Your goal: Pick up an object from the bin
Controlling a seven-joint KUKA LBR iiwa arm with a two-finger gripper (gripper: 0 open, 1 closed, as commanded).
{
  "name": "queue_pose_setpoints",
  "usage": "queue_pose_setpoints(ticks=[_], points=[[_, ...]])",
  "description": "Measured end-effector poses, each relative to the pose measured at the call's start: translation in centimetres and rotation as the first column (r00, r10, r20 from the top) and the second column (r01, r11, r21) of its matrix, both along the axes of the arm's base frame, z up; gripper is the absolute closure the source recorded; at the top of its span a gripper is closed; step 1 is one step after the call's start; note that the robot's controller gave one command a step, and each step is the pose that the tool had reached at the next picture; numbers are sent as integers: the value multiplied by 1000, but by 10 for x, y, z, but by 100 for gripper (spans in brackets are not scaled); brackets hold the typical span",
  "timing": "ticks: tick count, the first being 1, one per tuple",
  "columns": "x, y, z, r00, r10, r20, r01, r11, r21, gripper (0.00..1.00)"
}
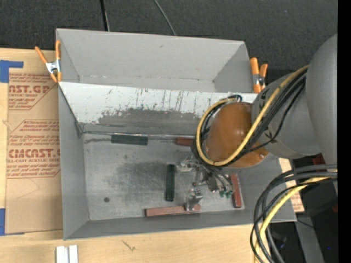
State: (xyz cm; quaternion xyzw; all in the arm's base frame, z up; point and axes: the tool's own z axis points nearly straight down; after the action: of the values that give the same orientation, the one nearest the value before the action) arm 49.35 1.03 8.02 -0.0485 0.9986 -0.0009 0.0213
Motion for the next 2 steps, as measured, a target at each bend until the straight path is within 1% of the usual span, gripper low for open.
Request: queue_pose_setpoints(ticks=[1, 2], points=[[0, 0, 0, 1000, 1, -2, -1, 1000, 0, 0], [19, 79, 1, 998, 47, -38, -47, 999, 3, 100]])
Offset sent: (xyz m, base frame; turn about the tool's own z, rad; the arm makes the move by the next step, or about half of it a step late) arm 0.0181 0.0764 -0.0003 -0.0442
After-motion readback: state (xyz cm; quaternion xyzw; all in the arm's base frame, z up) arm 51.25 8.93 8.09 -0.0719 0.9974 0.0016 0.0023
